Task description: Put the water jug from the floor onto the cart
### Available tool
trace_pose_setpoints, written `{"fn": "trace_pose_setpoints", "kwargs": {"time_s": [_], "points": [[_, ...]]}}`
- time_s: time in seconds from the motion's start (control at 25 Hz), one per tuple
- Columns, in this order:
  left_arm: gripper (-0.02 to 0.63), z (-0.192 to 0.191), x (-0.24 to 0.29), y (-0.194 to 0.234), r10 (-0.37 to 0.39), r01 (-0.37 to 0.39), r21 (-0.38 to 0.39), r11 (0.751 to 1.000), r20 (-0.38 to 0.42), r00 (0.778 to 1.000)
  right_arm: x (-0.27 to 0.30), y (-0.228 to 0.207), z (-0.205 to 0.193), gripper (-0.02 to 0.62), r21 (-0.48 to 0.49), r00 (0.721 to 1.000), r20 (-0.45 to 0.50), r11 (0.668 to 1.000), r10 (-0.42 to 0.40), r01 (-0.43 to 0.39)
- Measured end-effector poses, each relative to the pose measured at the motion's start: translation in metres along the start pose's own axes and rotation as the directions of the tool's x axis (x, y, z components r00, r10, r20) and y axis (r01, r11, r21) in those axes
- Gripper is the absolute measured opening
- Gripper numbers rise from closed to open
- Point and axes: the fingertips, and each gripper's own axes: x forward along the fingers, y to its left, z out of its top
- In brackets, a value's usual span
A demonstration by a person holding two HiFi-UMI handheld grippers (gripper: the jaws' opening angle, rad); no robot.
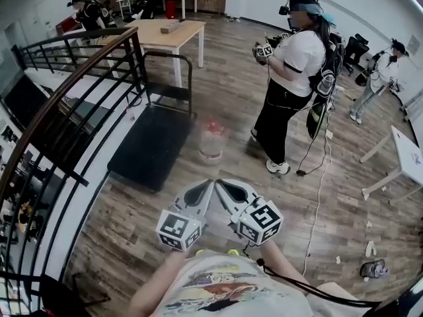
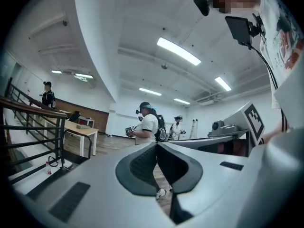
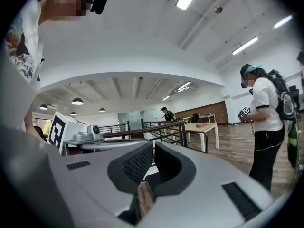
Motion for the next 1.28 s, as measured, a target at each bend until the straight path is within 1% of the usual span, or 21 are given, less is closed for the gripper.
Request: {"fn": "trace_pose_setpoints", "kwargs": {"time_s": [0.4, 0.8, 1.08, 1.28], "points": [[0.012, -0.004, -0.01, -0.001, -0.005, 0.005, -0.003, 1.0, -0.008, 1.0, -0.001, 0.009, -0.006, 0.028, 0.005, 1.0, -0.012, 1.0, 0.013, -0.013], [0.012, -0.011, -0.026, -0.01, -0.043, 0.043, -0.015, 0.999, -0.024, 0.999, -0.008, 0.023, -0.019, 0.028, 0.019, 0.999, -0.041, 1.0, 0.003, -0.003], [0.012, -0.015, -0.038, -0.008, -0.037, 0.036, -0.019, 0.999, -0.036, 0.999, -0.006, 0.034, -0.025, 0.028, 0.039, 0.999, -0.05, 0.999, 0.01, -0.008], [0.012, -0.015, -0.031, -0.004, -0.027, 0.027, -0.024, 0.999, -0.035, 0.999, -0.002, 0.027, -0.025, 0.028, 0.043, 0.998, -0.053, 0.999, 0.014, -0.011]]}}
